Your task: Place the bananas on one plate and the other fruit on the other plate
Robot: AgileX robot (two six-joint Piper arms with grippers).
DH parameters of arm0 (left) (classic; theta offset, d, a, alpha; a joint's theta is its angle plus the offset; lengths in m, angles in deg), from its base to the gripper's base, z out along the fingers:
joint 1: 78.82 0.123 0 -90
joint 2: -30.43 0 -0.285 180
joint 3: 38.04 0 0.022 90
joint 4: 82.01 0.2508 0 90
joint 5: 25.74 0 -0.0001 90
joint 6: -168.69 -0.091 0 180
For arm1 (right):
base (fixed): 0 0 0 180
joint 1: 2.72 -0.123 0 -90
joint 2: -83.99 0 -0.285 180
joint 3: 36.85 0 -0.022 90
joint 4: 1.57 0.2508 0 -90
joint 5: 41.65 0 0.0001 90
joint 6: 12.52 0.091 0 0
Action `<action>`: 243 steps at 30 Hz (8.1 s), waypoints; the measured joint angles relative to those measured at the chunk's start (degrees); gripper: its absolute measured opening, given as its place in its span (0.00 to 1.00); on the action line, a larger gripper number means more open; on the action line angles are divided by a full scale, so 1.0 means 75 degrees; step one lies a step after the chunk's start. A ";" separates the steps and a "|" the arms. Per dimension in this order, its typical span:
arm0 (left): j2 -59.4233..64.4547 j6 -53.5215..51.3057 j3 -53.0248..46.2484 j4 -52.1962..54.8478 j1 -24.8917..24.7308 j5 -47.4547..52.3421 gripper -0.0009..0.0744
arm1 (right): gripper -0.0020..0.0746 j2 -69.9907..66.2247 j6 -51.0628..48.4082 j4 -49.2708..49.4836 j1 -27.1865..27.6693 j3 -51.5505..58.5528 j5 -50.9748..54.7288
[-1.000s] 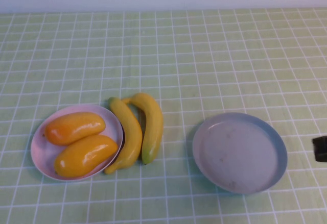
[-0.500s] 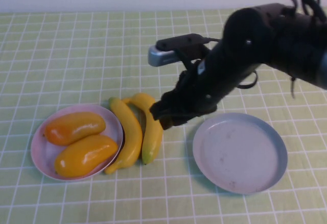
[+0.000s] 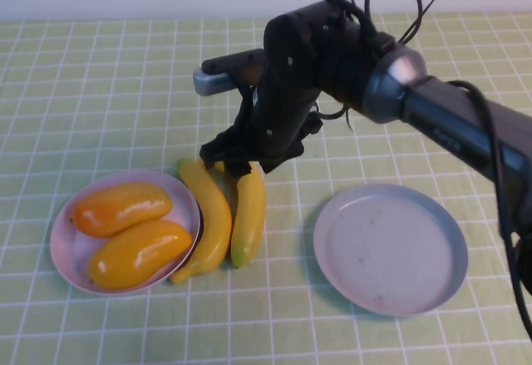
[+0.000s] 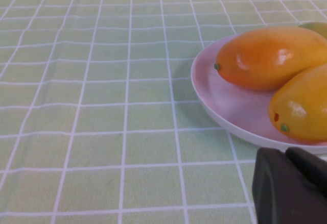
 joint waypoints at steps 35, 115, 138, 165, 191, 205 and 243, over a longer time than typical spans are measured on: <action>0.0000 0.0000 0.0000 0.0000 0.0000 0.0000 0.01 | 0.41 0.0768 0.0013 -0.1277 0.0014 0.0149 0.0272; 0.0000 0.0000 0.0000 0.0000 0.0000 0.0000 0.01 | 0.60 0.0458 0.0237 -0.0849 -0.0937 0.1869 -0.1398; 0.0000 0.0000 0.0000 0.0000 0.0000 0.0000 0.01 | 0.43 -0.0336 0.0211 -0.0986 -0.0981 0.0981 -0.0570; 0.0000 0.0000 0.0000 0.0000 0.0000 0.0000 0.01 | 0.43 0.3822 0.3373 -0.1883 0.0823 0.6622 -0.1211; 0.0000 0.0000 0.0000 0.0000 0.0000 0.0000 0.01 | 0.52 0.4841 0.3054 -0.1854 0.0798 0.6650 -0.1106; 0.0000 0.0000 0.0000 0.0000 0.0000 0.0000 0.01 | 0.01 0.8378 0.2016 -0.1939 0.0780 0.7751 0.0146; 0.0000 0.0000 0.0000 0.0000 0.0000 0.0000 0.01 | 0.01 1.5536 0.1975 -0.2994 0.5516 1.6243 -0.8583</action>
